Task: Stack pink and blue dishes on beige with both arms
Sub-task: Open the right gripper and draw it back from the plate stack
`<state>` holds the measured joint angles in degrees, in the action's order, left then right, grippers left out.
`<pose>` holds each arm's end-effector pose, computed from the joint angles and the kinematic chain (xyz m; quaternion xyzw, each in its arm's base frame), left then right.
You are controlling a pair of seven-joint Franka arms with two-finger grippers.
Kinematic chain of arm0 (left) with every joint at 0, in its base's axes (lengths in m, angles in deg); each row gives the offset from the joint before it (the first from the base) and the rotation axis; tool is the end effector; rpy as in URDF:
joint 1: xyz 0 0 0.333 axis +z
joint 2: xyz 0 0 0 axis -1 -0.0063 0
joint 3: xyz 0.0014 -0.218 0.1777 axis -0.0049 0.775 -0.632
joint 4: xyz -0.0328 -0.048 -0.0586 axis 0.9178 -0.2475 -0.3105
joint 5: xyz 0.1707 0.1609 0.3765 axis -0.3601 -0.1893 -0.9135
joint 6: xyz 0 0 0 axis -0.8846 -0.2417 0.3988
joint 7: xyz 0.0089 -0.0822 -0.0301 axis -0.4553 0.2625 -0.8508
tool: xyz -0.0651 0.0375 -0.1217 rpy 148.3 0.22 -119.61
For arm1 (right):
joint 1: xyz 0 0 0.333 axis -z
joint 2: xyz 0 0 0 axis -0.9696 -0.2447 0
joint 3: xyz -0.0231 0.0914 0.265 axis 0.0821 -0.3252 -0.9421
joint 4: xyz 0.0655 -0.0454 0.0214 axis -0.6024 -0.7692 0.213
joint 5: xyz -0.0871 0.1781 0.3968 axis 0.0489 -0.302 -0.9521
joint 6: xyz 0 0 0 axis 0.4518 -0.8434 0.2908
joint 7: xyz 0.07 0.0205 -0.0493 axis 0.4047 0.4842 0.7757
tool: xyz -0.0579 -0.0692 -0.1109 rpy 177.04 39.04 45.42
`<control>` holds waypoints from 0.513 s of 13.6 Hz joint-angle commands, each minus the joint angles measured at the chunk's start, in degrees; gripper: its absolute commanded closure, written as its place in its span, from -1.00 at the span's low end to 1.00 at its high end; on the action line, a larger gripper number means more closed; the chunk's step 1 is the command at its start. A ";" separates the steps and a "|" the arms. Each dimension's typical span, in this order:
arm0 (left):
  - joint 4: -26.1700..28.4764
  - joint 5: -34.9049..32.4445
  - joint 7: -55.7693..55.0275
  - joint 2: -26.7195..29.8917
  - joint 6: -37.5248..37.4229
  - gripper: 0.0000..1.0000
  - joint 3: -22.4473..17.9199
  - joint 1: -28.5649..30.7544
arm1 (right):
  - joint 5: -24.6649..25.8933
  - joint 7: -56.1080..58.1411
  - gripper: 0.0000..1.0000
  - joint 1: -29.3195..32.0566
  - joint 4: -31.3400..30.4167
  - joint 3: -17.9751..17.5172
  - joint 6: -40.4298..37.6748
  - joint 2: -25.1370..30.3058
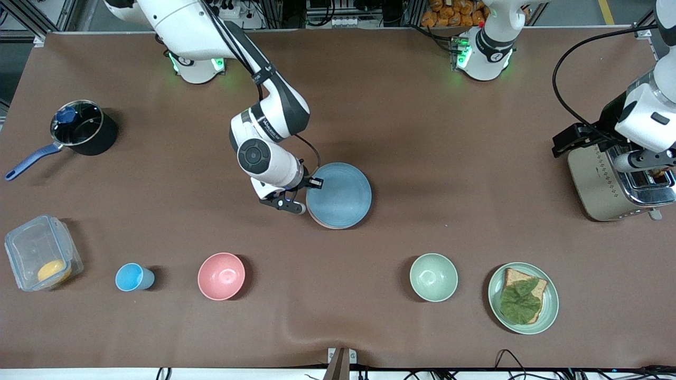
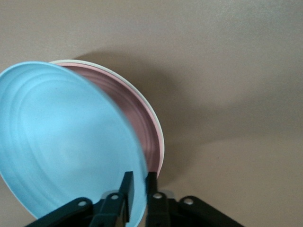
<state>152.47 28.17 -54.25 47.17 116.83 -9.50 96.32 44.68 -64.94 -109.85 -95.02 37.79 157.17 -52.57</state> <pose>0.6168 -0.0754 0.5332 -0.9982 -0.0575 0.0151 0.0011 0.5490 0.4182 0.1598 -0.9779 0.1539 0.1090 0.0906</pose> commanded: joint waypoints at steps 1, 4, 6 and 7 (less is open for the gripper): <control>-1.16 -0.02 1.20 -0.15 -1.55 -1.00 0.12 0.00 | -0.20 -0.86 -1.00 -0.53 0.11 0.59 0.05 0.19; -1.60 -2.14 1.29 0.20 -3.04 -1.00 0.56 0.00 | 0.41 -0.34 -1.00 0.61 0.02 0.94 -0.57 1.25; -1.60 -2.14 1.29 0.29 -3.05 -1.00 0.64 0.00 | 3.03 1.41 -1.00 2.19 0.02 3.39 -4.15 2.65; -1.69 -2.14 1.29 0.38 -3.05 -1.00 0.64 0.00 | 3.22 3.77 -1.00 4.20 -0.15 4.01 -5.30 3.35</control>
<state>151.76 27.37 -53.86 47.25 115.12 -9.18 96.28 46.42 -64.12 -109.05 -94.35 40.91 154.89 -51.83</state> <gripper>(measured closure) 0.000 0.079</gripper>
